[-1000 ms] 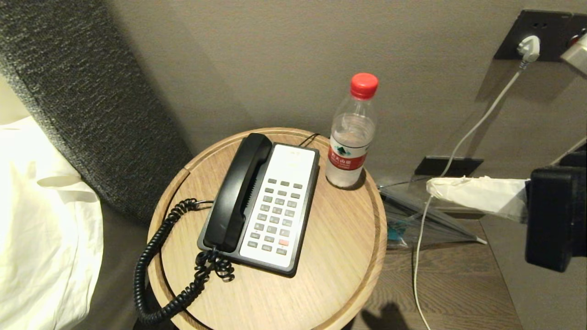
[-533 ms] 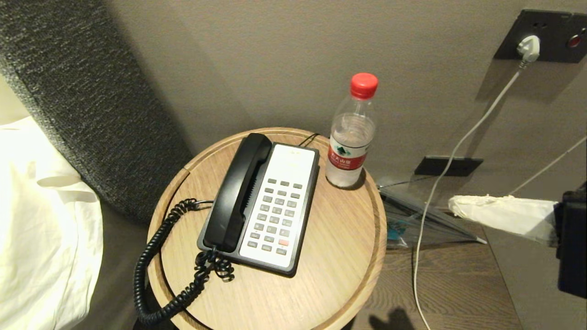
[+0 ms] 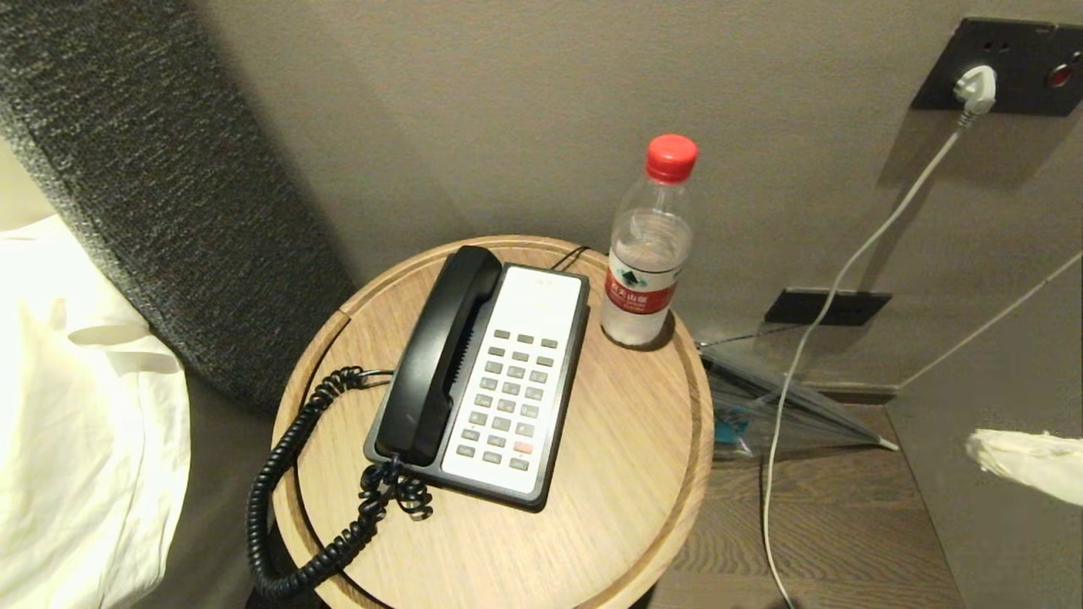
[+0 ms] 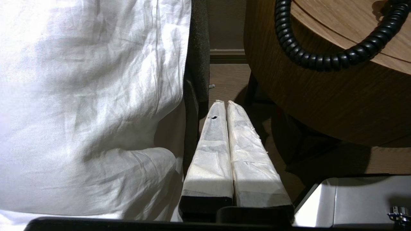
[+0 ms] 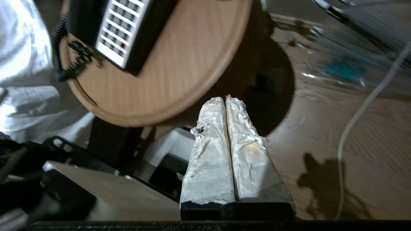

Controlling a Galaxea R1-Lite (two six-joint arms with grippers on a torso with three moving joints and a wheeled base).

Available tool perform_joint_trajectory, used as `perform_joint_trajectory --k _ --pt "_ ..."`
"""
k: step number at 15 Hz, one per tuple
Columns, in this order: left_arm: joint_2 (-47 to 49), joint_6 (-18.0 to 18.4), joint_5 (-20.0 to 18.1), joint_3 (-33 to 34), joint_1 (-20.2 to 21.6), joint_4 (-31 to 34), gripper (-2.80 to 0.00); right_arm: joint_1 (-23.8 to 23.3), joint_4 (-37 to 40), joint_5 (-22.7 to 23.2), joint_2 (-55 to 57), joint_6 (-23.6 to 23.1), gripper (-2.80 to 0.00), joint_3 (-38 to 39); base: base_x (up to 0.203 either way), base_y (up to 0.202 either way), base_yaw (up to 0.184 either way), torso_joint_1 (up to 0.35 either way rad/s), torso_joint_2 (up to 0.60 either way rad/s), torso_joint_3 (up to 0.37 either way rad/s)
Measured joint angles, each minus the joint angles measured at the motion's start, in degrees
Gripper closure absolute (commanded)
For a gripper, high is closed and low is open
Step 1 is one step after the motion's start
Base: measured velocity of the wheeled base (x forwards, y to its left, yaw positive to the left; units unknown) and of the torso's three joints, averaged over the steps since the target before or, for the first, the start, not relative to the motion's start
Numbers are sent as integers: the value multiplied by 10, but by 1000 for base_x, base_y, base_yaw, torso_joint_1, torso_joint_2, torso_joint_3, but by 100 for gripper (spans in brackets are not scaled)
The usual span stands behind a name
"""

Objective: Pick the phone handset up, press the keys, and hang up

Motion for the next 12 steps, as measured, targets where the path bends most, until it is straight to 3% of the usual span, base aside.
perform_joint_trajectory --k 3,6,9,12 --pt "0 -1 0 0 0 0 0 -17 76 -11 -70 26 0 21 0 0 0 0 0 0" --pt "0 0 0 0 0 0 0 -92 86 7 -95 35 0 24 0 0 0 0 0 0" --pt "0 0 0 0 0 0 0 -156 87 49 -78 35 0 4 0 0 0 0 0 0" --pt "0 0 0 0 0 0 0 -177 86 59 -22 50 0 -33 0 0 0 0 0 0"
